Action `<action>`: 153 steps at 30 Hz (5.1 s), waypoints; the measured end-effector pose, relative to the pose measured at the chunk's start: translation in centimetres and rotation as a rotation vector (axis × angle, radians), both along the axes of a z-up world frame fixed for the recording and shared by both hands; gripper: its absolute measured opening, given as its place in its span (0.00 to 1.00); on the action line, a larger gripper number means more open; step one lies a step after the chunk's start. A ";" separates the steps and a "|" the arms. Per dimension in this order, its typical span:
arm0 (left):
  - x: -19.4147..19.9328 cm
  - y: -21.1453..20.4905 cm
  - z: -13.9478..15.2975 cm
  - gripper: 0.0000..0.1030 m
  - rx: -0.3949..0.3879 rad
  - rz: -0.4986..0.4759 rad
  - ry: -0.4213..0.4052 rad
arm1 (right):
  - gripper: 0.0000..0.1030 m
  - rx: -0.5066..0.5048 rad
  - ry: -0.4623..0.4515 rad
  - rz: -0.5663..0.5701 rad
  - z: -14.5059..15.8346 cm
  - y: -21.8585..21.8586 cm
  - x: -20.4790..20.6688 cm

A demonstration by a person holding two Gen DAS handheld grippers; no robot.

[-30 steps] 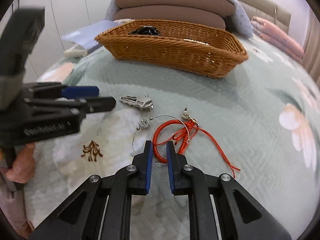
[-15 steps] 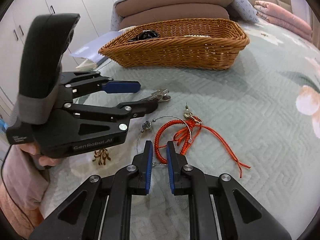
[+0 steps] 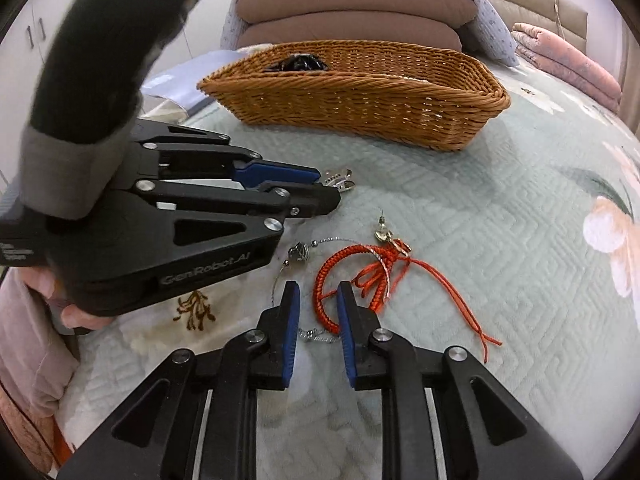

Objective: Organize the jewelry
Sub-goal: 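Grasp the silver star keychain with the left tool while the right tool grasps the red coiled cord, then carry the star keychain with the left tool while the right tool carries the red cord to the basket, then open the left tool in the basket while the right tool releases the red cord, then grasp the silver wire hoop with the left tool while the right tool moves toward the gold earring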

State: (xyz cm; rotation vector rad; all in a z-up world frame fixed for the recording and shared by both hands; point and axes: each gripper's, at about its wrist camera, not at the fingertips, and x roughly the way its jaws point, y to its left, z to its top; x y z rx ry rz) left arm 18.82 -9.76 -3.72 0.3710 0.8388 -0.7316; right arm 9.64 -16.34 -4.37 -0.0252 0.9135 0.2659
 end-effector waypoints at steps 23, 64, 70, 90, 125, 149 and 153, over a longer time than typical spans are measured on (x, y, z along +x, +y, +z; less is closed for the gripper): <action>-0.3 2.9 1.2 0.14 -0.162 0.049 -0.012 | 0.06 0.596 -0.067 0.215 6.3 -5.5 -3.6; 9.3 3.8 6.0 0.14 -0.319 0.274 -0.036 | 0.06 0.399 -0.248 0.025 8.2 -8.3 15.6; 9.7 2.8 4.8 0.14 -0.281 0.271 -0.037 | 0.07 0.396 -0.215 -0.012 6.9 -8.9 16.5; 8.8 5.7 7.1 0.41 -0.432 0.301 -0.039 | 0.30 0.416 -0.272 -0.049 7.4 -10.0 14.5; -5.6 6.0 0.5 0.41 -0.311 0.281 0.175 | 0.30 0.202 -0.223 -0.015 3.7 -7.1 -3.9; -6.1 1.8 0.4 0.03 -0.143 0.303 0.048 | 0.30 0.278 -0.156 -0.042 3.1 -8.6 -3.0; -5.7 3.7 1.0 0.03 -0.267 0.291 0.103 | 0.30 0.272 -0.147 -0.042 3.0 -8.4 -2.7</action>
